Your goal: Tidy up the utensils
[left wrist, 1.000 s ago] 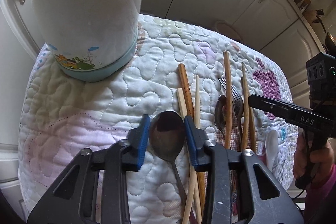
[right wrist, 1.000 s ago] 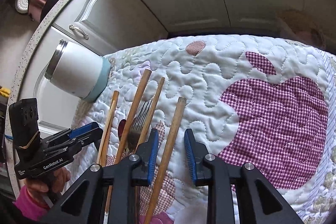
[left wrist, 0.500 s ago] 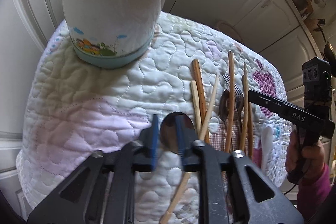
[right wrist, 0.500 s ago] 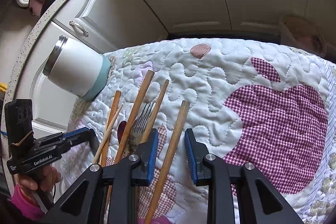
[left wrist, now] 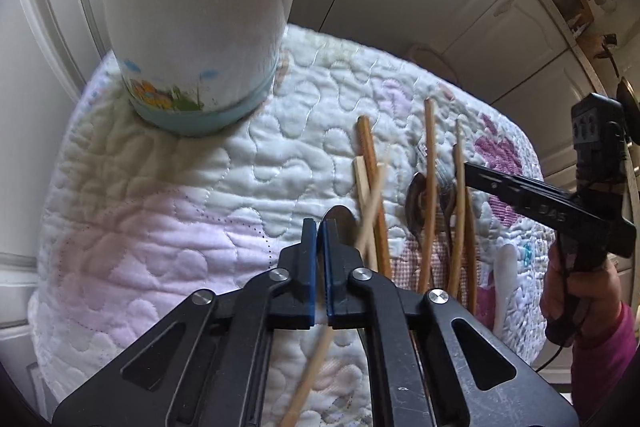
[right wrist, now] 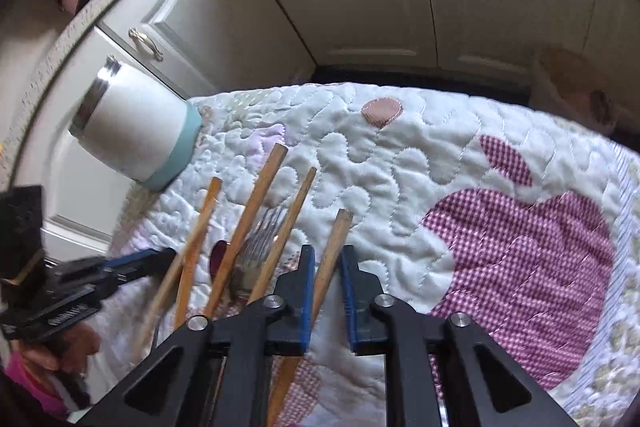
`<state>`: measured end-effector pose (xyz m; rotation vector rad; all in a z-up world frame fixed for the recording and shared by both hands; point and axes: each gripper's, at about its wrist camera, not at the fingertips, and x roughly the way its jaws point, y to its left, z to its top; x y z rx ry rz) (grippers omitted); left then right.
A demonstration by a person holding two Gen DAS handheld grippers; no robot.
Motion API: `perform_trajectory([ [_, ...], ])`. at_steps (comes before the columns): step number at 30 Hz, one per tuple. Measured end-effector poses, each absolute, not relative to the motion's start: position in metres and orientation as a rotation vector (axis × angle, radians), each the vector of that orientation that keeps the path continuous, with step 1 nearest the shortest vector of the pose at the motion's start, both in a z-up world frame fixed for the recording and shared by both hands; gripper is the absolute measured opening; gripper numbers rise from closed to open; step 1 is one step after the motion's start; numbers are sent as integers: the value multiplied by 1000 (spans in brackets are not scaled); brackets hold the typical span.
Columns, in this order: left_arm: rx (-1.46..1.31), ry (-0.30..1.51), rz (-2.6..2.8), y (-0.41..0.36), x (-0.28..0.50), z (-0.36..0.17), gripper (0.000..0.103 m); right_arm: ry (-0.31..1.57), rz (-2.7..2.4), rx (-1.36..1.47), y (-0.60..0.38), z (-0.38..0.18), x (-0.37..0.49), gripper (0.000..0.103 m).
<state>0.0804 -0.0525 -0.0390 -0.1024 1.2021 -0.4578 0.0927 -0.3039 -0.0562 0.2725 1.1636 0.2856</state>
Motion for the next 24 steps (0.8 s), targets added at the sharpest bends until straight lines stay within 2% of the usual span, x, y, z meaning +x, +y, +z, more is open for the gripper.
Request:
perform_trajectory([
  [9,-73,1057,-463,-37,65,18,0,1051,293,254,-311,-5,61,10],
  [14,-101,1142,-434,-36,70,3,1,1048,305,256,-306,2,49,10],
  [15,-111,1165,-424,-37,72,-4,5,1050,309,262,-306,1,46,10],
  [18,-93,1210,-413,-42,74,-25,26,1058,314,264,-305,-2,40,10],
  [21,-84,1221,-413,-49,79,-36,31,1086,308,274,-308,-10,43,10],
  [24,-88,1239,-414,-52,85,-46,31,1110,246,292,-315,-22,53,12],
])
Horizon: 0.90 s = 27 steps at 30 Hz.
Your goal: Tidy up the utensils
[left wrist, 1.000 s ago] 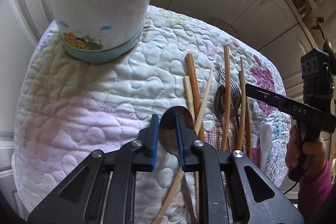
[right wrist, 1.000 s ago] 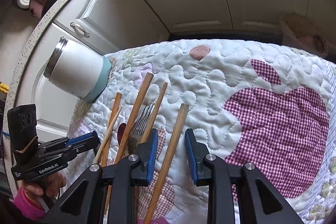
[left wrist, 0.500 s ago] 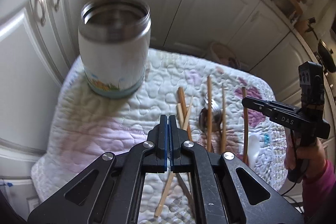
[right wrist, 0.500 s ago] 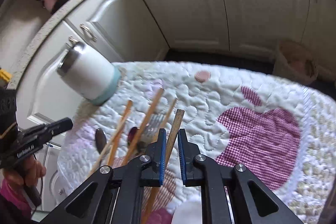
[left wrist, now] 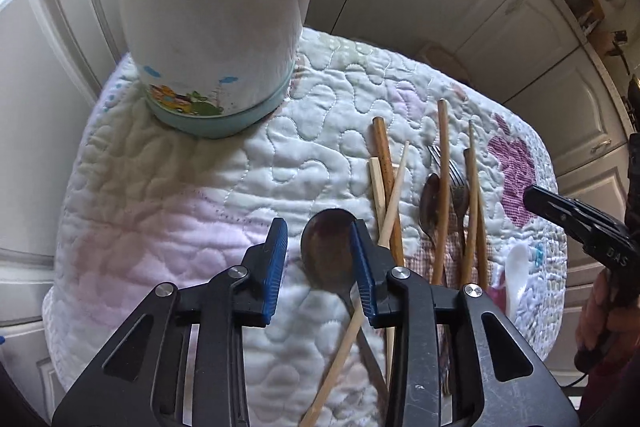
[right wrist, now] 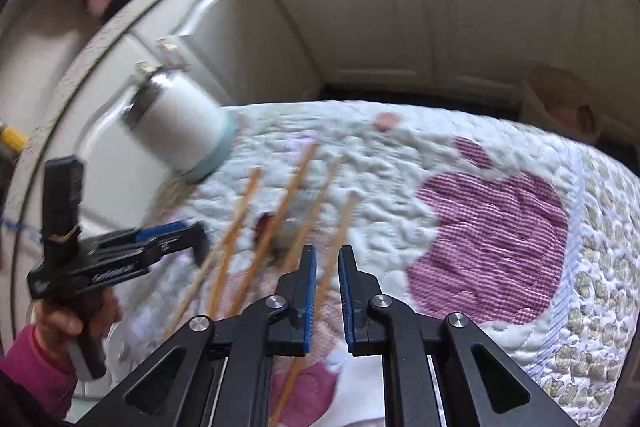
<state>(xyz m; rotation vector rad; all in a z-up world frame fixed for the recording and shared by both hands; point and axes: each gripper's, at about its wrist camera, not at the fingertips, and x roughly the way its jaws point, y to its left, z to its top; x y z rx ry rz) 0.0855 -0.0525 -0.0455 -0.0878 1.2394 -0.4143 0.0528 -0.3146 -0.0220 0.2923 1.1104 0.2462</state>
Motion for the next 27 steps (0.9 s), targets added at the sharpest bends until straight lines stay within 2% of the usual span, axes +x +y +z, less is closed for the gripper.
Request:
perform_trajectory([
  [5,-76,1238,-429,-59,87,-52,29,1151,230,270,-307,-35,76,28],
  [6,-76,1240,-443,-60,87,-52,18,1166,216,253,-305,-38,81,28],
  [7,-71,1242,-451,-62,88,-52,13,1183,210,243,-302,-42,84,28],
  [10,-33,1221,-464,-67,86,-48,6,1214,204,214,-291,-54,94,28],
  [11,-34,1214,-468,-67,85,-46,5,1198,197,193,-288,-53,96,27],
  [14,-33,1186,-460,-65,81,-36,1,1188,197,189,-287,-52,96,10],
  [27,-33,944,-407,-28,55,57,1,968,251,225,-311,39,29,10],
])
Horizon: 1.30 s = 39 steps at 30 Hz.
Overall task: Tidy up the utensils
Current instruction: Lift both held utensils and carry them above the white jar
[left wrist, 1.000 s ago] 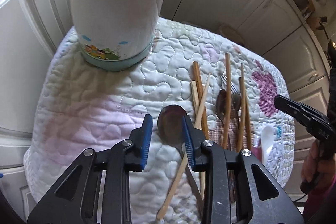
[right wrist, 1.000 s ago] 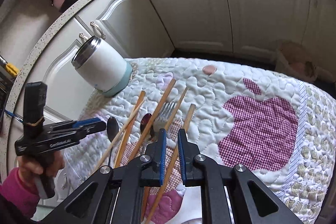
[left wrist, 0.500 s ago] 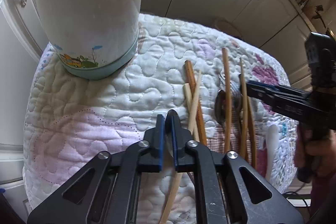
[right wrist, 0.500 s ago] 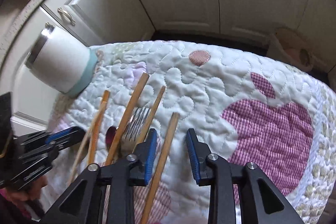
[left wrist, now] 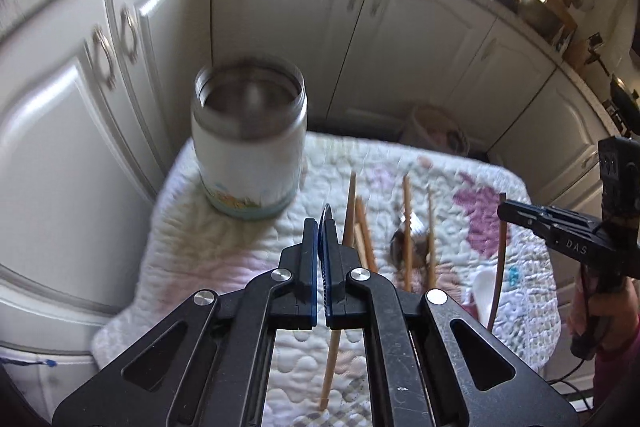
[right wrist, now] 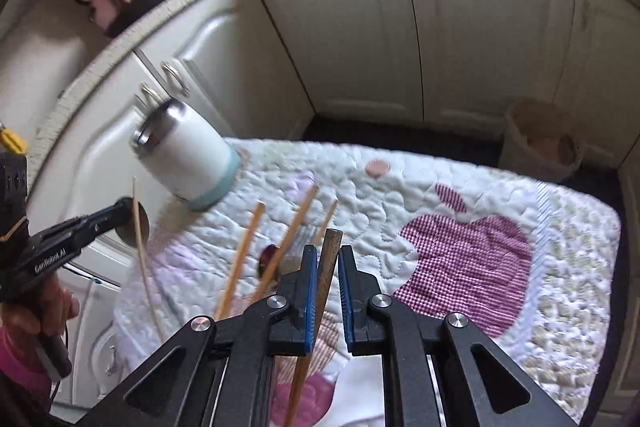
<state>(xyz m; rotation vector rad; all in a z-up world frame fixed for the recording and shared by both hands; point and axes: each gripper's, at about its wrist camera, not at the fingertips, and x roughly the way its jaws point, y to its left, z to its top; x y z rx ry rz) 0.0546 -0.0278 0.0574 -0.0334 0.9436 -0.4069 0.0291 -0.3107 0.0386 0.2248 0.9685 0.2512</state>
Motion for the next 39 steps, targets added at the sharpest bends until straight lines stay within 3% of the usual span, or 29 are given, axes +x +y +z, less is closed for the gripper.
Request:
perform_trajectory([
  [10,-43,833,-452,-23,34,115,1,832,301,176,-293,99,7,8],
  [16,-56,821,-449,-18,30,122,1,933,271,151,-290,74,21,8],
  [18,-66,830,-449,-17,28,120,1,997,239,153,-292,48,32,26],
  [20,-72,841,-447,-16,28,116,1,1071,198,163,-294,15,45,34],
  [28,-91,879,-435,-12,33,105,1,1202,110,166,-299,-53,89,32],
  [30,-88,881,-433,-13,34,105,1,1185,93,125,-297,-54,93,11],
  [34,-80,869,-430,-9,33,110,1,1146,143,135,-301,-31,80,11],
  [39,-101,848,-419,-1,38,122,1,1001,204,159,-311,39,47,10],
])
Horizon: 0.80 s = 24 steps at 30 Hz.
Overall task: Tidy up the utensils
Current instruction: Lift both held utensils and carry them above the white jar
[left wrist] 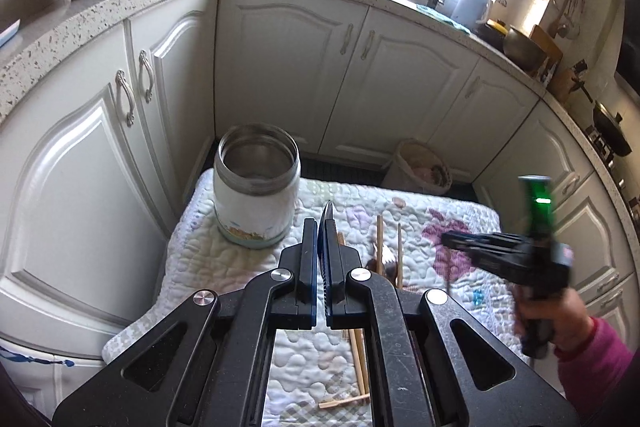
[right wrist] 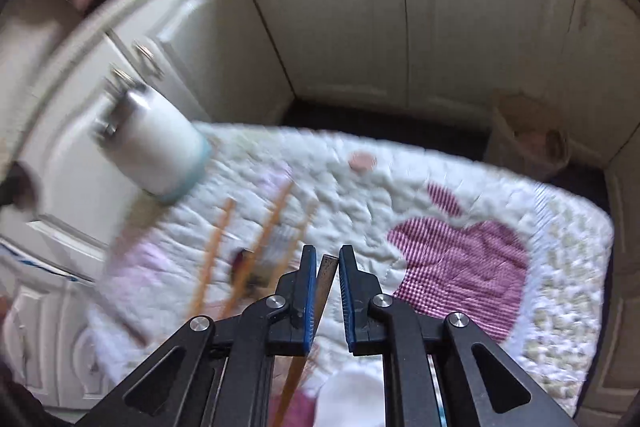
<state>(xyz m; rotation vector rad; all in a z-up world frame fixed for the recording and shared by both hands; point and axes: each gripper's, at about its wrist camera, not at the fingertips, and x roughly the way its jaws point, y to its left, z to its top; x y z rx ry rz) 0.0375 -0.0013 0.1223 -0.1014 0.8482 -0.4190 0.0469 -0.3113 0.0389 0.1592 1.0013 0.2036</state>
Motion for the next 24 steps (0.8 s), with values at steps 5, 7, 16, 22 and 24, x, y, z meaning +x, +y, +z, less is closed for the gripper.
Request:
perform_trajectory([
  [5,-104,800,-399,7,42,145,1,868,248,131,-301,107,27,9],
  [7,-115,782,-385,12,46,155,1,823,266,118,-297,129,25,8],
  [16,-132,736,-293,35,75,184,1,670,334,83,-259,207,50,8],
  [22,-115,689,-212,51,103,202,1,585,379,52,-227,255,73,8],
  [24,-102,676,-177,54,114,205,1,563,393,48,-217,267,82,8],
])
